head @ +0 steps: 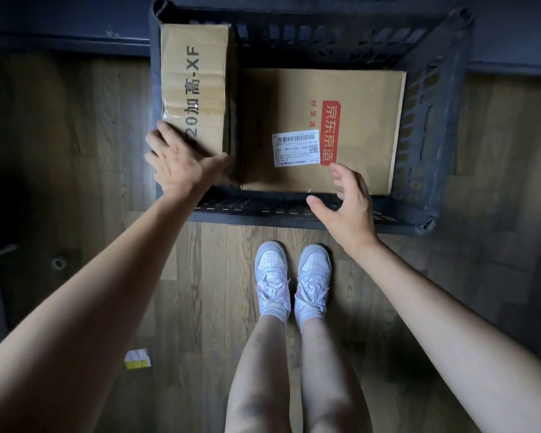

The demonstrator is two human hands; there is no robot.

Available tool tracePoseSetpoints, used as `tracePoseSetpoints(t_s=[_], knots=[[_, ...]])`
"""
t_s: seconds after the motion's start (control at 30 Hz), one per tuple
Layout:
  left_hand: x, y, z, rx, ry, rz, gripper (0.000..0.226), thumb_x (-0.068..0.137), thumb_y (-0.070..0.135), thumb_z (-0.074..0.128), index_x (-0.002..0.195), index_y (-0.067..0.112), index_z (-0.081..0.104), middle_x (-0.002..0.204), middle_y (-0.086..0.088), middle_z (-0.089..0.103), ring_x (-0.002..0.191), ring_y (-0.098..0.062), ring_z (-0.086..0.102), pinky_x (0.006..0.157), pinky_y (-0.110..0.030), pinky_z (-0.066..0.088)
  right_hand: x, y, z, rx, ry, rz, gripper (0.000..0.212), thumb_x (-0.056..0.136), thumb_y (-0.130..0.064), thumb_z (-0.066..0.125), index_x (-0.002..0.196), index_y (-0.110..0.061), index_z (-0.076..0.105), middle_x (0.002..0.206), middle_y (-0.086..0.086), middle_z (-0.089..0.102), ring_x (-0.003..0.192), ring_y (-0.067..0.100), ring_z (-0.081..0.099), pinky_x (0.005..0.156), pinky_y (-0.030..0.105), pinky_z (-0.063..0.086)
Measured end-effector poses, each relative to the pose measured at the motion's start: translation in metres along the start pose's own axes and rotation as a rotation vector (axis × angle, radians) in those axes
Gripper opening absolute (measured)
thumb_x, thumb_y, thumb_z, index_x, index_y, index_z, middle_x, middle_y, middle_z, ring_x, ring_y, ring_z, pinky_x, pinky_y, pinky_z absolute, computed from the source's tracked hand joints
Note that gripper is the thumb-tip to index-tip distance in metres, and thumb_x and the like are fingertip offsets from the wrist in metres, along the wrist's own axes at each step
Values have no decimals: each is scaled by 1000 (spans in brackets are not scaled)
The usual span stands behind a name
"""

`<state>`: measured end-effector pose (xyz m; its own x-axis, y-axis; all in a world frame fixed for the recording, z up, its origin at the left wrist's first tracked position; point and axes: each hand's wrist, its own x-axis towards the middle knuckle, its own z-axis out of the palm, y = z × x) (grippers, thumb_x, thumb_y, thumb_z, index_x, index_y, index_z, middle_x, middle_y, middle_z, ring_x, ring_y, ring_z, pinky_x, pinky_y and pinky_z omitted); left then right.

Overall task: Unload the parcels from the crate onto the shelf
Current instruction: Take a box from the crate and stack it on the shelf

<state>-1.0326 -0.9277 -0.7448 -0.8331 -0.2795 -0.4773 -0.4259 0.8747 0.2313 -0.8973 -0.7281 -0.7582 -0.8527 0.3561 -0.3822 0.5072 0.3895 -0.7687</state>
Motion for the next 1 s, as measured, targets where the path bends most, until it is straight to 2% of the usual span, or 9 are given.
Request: tracePoseSetpoints(t_s=[0.1,0.23,0.4,0.47,0.57,0.67,0.83,0.9,1.0], knots=[[-14,2,-27,-64,-10,0,95,62,45,73,135,6,26,134,-15,30,124,-36,30,103,-47,31,-5,-16,-14,-52,-28,-46,61,73,-12,74,127,-4,49,124,13,50,116,27,49,101,30,37],[-44,2,-62,-235,-88,-53,96,53,54,64,132,7,34,127,-11,35,124,-32,36,106,-47,36,-14,-36,-38,-167,-119,-132,64,72,-10,73,130,-1,47,129,18,44,122,28,44,101,8,20],[-87,1,-100,-508,-151,-54,89,46,57,70,118,9,48,120,-10,48,114,-27,51,91,-45,53,-30,-65,-73,-217,-162,-164,64,75,-11,72,132,-1,44,133,17,41,125,28,41,105,15,21],[-104,6,-118,-636,-195,-52,77,49,51,73,111,11,52,119,-14,56,105,-25,59,77,-33,57,-37,-83,-91,-187,-119,-180,63,75,-10,72,131,0,45,131,17,42,123,26,42,102,10,19],[-133,19,-154,-817,-278,-12,46,76,24,74,113,5,54,105,-12,63,74,-13,62,48,-15,48,-52,-120,-124,-156,-36,-221,62,73,-9,74,129,-2,48,129,15,45,118,15,42,101,2,18],[-165,33,-197,-931,-427,45,52,70,32,72,114,8,57,102,-10,68,81,-17,64,67,-29,51,-70,-162,-160,-113,46,-277,65,70,-7,77,128,-3,49,130,14,45,121,19,42,104,9,22],[-209,55,-267,-1057,-573,228,56,63,37,68,114,18,59,104,-5,70,87,-15,68,81,-42,53,-107,-234,-212,75,166,-406,70,64,-22,74,127,-15,44,130,3,42,126,16,40,108,43,35],[-222,60,-294,-1086,-637,325,68,52,46,78,113,20,62,108,-6,71,95,-22,68,87,-46,52,-122,-264,-231,131,209,-472,72,62,-34,73,126,-22,42,131,-3,41,126,14,40,107,44,36],[-243,66,-333,-1151,-686,475,84,44,56,85,117,20,61,115,-10,69,103,-28,67,80,-40,57,-143,-305,-257,197,261,-584,77,59,-47,68,127,-23,41,133,-8,40,126,10,41,105,40,38]])
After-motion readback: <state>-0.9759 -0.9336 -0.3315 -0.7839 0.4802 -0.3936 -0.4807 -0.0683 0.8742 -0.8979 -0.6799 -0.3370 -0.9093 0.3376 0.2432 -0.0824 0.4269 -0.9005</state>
